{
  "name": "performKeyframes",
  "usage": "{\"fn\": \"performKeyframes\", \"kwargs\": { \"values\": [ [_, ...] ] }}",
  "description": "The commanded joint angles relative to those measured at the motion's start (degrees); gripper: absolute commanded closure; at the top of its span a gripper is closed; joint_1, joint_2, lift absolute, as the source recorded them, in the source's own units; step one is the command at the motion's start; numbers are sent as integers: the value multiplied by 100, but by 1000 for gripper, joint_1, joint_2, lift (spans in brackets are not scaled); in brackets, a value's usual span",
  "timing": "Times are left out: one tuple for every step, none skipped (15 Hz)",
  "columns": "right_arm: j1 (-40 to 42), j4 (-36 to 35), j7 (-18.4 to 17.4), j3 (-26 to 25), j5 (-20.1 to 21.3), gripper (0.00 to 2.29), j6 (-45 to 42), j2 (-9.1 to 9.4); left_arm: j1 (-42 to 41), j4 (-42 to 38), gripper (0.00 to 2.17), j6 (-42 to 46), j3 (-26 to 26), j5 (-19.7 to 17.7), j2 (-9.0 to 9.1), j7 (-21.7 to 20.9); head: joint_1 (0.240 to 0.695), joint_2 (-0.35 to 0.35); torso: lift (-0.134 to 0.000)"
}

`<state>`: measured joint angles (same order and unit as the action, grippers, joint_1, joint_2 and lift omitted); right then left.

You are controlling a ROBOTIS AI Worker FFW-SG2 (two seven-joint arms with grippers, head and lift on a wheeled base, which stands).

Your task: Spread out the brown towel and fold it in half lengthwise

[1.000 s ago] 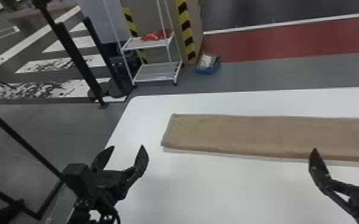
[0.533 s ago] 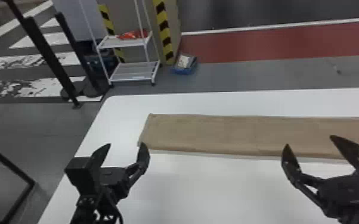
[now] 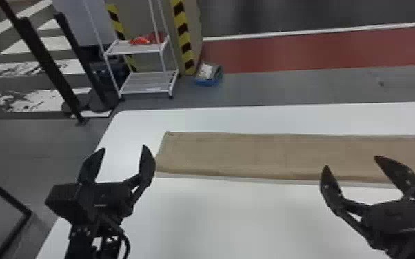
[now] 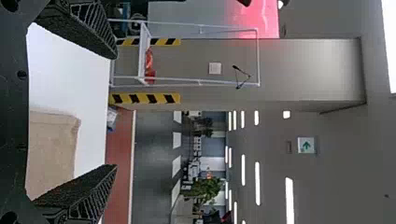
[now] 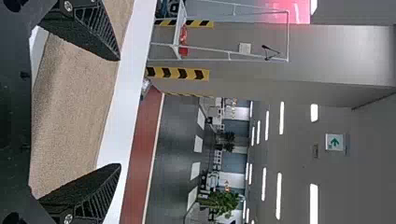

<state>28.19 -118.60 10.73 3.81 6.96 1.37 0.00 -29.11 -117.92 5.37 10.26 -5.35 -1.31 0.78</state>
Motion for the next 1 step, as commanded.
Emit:
{"fn": "performKeyframes", "kwargs": {
  "values": [
    [3,-23,-1,-38,-2,76,35,5,-15,14,60,-24,117,-54,-28,-7,695,220,-125]
  ]
}}
